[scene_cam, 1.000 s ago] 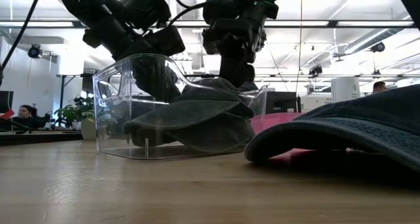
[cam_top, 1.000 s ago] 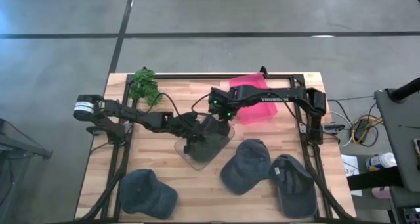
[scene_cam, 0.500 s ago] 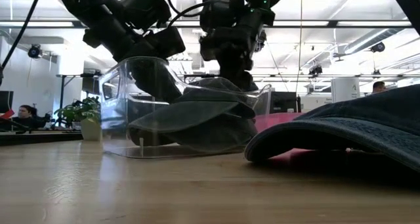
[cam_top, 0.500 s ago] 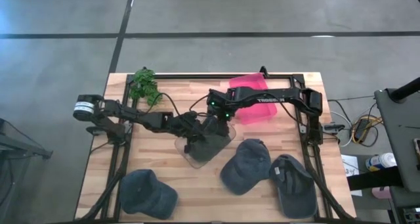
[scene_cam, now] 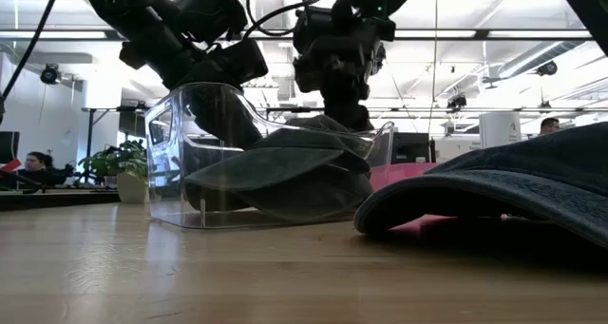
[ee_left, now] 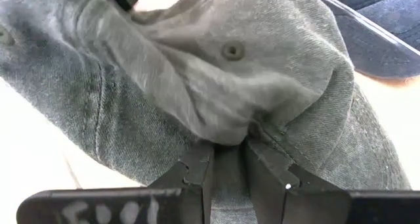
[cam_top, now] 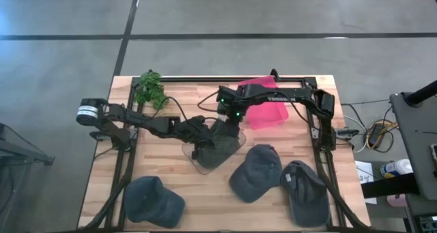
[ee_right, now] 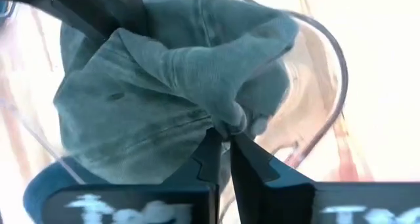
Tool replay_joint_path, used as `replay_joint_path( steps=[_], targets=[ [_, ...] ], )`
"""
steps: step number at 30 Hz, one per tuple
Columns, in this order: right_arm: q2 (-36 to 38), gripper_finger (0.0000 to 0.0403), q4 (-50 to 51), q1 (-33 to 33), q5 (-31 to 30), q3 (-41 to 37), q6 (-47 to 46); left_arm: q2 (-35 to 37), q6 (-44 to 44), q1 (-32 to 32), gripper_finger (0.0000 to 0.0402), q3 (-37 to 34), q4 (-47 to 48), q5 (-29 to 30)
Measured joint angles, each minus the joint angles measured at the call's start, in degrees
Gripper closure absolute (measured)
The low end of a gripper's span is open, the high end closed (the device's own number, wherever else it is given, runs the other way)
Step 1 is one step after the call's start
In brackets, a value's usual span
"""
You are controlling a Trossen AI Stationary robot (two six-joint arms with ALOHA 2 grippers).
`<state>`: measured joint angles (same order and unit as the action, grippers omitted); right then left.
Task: Pick & Place hat
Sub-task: Put the black cap into the transparent bin
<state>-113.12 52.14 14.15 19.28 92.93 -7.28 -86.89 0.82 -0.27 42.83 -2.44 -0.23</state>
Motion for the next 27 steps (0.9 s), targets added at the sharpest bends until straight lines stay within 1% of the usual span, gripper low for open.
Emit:
replay_joint_path(
  steps=[9,10,13,16,19,21,24,27],
  targets=[
    [0.02,0.0396,12.57,0.67,0.28,9.99,5.98,0.00,-0.99,0.00,0.0323,0.00,-0.01,0.11],
    [0.02,0.0397,14.16,0.88,1.41,10.81,5.99,0.00,-0.99,0.00,0.0323,0.00,-0.02,0.11],
    [-0.69,0.0397,18.95,1.61,7.56,11.65,4.27,0.00,-1.01,0.00,0.0323,0.00,-0.06,0.11],
    [-1.14,0.0396,18.56,1.69,7.70,10.57,2.08,0.00,-0.85,0.00,0.0323,0.00,-0.11,0.11],
    [-1.01,0.0395,13.37,1.43,5.63,9.59,1.70,0.00,-0.77,0.00,0.0323,0.00,-0.13,0.13],
    [-0.99,0.0389,10.72,1.43,5.27,9.24,2.21,0.00,-0.73,0.00,0.0323,0.00,-0.13,0.13],
    [-0.97,0.0362,8.18,1.45,5.20,9.11,3.32,0.00,-0.86,0.00,0.0323,0.00,-0.13,0.13],
    [-0.92,0.0318,8.28,1.69,5.11,9.00,4.58,0.00,-0.97,0.00,0.0323,0.00,-0.13,0.13]
  ],
)
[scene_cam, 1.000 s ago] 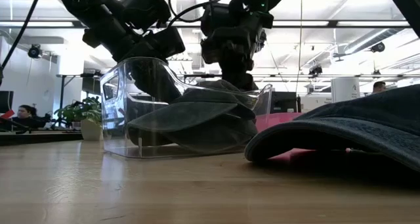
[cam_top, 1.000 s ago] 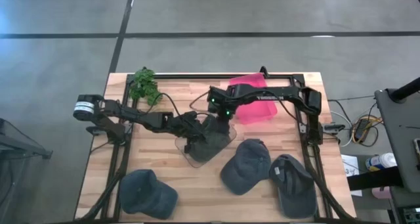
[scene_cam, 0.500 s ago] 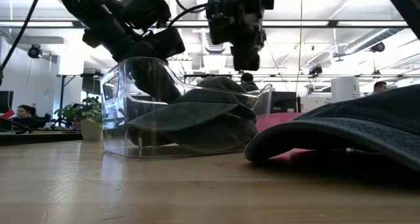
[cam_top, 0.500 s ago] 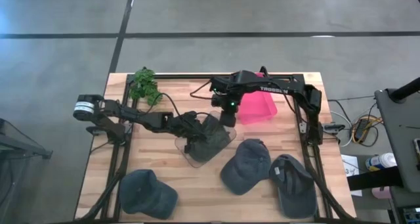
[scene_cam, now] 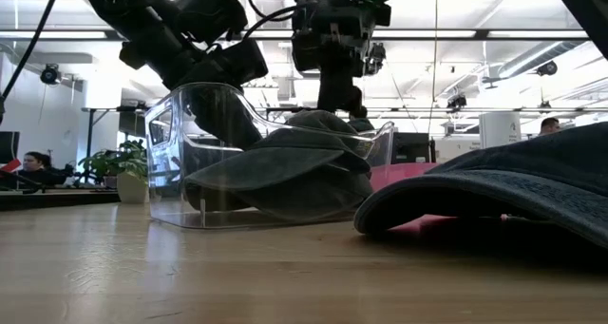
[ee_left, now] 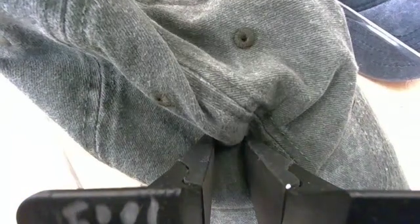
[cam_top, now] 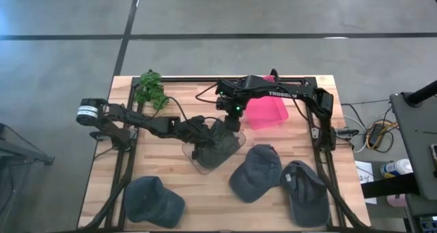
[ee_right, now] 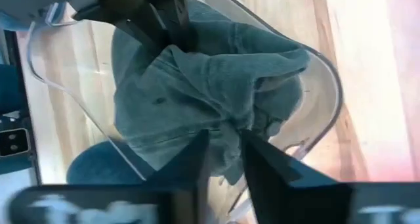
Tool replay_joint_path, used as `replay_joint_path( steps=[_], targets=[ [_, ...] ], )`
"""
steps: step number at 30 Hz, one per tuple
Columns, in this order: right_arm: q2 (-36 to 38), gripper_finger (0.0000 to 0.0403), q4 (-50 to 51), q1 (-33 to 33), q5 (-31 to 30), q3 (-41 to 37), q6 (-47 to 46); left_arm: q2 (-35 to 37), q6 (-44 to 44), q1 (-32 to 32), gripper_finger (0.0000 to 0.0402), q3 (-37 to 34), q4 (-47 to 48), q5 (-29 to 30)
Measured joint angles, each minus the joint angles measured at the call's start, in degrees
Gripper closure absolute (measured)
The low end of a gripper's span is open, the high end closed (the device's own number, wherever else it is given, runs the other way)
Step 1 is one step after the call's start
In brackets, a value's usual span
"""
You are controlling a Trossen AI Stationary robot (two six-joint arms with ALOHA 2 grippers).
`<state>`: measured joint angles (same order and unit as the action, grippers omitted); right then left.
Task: Pick & Place hat
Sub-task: Put the black cap into the transparent bin
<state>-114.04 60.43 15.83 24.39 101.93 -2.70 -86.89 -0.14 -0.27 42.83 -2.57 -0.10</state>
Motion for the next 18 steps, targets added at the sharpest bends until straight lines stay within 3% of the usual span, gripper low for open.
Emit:
replay_joint_path(
  steps=[9,14,18],
  targets=[
    [0.04,0.0189,-1.05,-0.46,-3.26,-1.90,2.90,0.00,-0.04,0.00,0.0323,0.00,0.00,0.00],
    [0.04,0.0181,-5.20,-0.52,-2.33,-4.99,1.55,0.00,-0.06,0.00,0.0323,0.00,0.00,0.36],
    [0.04,0.0211,-8.59,-0.57,1.39,-6.27,-1.21,0.00,-0.12,-0.01,0.0323,0.00,0.00,1.16]
  ],
)
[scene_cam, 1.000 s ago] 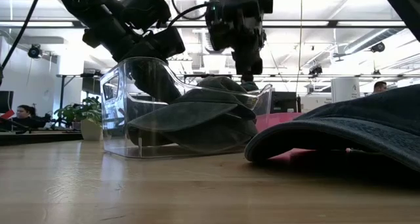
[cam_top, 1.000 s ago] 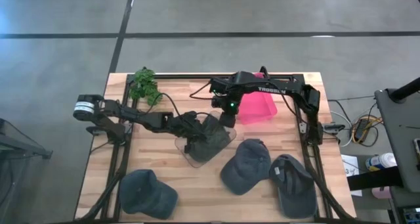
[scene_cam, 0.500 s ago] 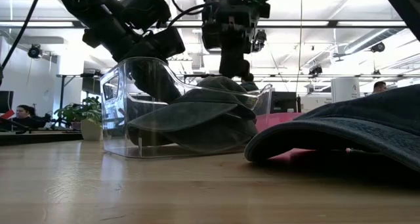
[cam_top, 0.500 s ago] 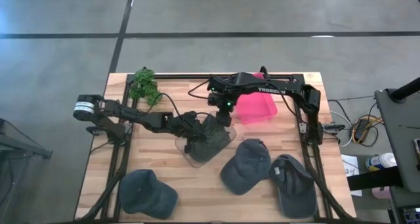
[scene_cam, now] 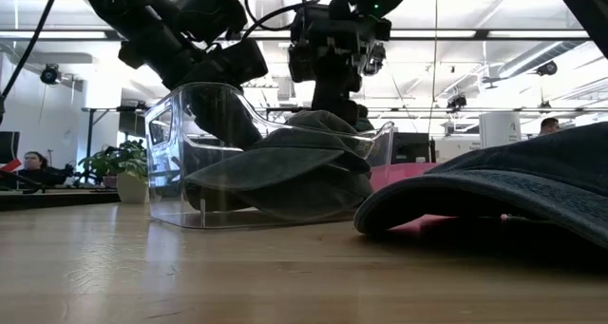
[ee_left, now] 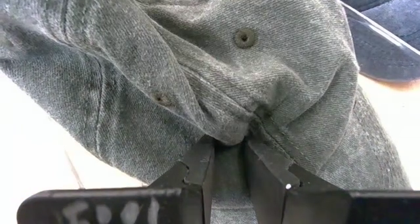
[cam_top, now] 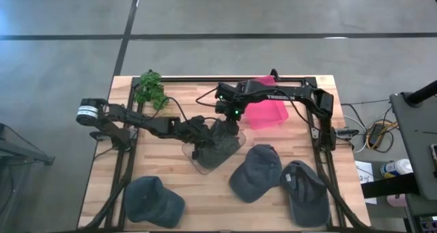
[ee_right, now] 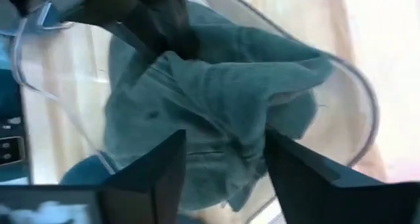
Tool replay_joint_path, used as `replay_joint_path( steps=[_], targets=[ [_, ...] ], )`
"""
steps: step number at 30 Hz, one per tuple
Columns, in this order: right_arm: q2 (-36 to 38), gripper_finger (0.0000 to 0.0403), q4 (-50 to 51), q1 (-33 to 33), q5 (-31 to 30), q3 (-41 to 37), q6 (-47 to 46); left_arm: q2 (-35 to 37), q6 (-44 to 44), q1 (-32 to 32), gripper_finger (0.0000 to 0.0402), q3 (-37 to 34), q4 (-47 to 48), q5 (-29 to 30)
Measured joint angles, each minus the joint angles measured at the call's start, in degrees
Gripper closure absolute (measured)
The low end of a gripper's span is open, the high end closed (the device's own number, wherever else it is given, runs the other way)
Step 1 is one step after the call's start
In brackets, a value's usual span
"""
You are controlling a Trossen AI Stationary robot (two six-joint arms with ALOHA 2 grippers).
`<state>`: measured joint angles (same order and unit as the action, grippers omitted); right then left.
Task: Pick & Place hat
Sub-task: Put the black cap into the transparent bin
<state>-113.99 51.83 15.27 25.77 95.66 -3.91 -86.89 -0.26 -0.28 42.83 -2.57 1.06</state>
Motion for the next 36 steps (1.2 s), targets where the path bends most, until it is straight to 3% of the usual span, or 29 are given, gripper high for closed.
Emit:
replay_joint_path(
  steps=[8,10,22,28,36],
  targets=[
    [0.00,0.0355,0.43,0.34,2.78,-1.82,-3.28,0.00,0.30,-0.05,0.0323,0.00,-0.02,1.14],
    [0.00,0.0376,0.98,0.73,2.80,-2.04,-3.96,0.02,0.88,-0.08,0.0323,0.00,-0.02,1.57],
    [1.18,0.0374,11.32,6.20,2.99,-0.45,-8.36,0.02,7.29,-0.01,0.0323,3.02,0.19,6.34],
    [0.16,0.0336,10.58,5.96,2.83,-1.08,-7.93,1.34,8.85,-0.01,0.0323,4.43,0.51,11.71],
    [1.38,0.0294,10.30,6.62,2.82,0.14,-5.63,4.69,9.32,0.03,0.0323,4.72,0.11,11.77]
  ],
)
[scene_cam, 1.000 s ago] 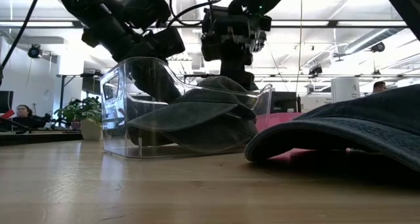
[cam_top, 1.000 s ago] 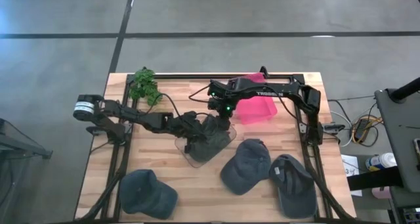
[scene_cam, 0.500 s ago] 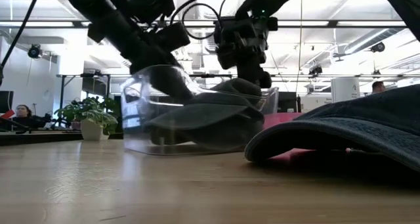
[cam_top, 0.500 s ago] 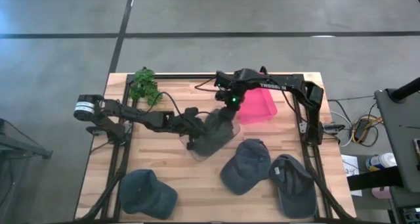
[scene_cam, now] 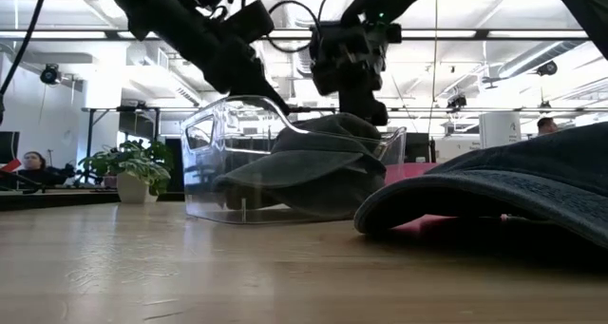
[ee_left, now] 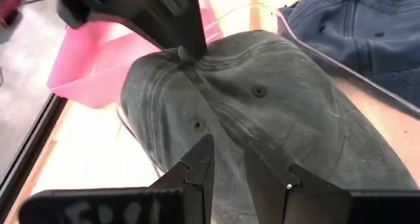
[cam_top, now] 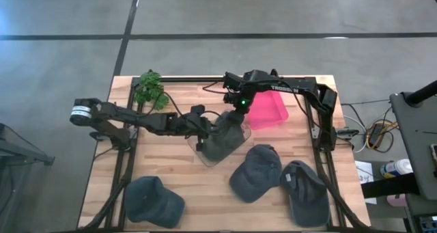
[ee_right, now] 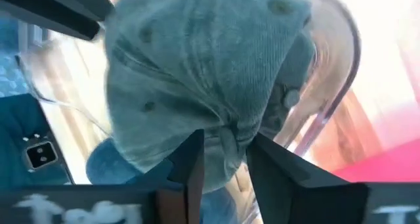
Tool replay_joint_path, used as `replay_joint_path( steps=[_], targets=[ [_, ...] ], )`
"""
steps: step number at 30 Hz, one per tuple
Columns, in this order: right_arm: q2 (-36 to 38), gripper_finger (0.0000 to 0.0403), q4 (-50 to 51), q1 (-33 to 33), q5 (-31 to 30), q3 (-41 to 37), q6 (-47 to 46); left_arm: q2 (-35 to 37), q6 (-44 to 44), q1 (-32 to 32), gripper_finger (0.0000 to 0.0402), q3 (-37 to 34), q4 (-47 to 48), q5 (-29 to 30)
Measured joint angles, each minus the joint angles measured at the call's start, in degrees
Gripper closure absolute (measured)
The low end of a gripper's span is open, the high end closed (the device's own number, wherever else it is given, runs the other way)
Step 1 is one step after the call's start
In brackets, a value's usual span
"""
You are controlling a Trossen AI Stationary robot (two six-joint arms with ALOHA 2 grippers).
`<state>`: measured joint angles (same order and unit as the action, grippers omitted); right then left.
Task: Pick & Place hat
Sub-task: Put the black cap into the transparent bin
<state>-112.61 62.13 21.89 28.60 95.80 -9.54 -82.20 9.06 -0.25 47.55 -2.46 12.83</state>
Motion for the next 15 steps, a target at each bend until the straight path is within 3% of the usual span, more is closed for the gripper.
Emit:
replay_joint_path(
  steps=[5,11,15],
  targets=[
    [1.40,0.0266,0.79,0.89,-0.05,1.58,1.72,-0.33,-0.46,0.02,0.0323,0.00,-0.40,-6.01],
    [3.58,0.0251,8.05,1.10,-0.09,4.89,5.23,-1.35,0.28,0.00,0.0323,-0.02,-0.79,-7.09],
    [4.29,0.0260,11.86,-2.65,0.03,5.01,2.55,-1.35,0.35,0.15,0.0323,-0.01,-0.36,-7.62]
  ],
)
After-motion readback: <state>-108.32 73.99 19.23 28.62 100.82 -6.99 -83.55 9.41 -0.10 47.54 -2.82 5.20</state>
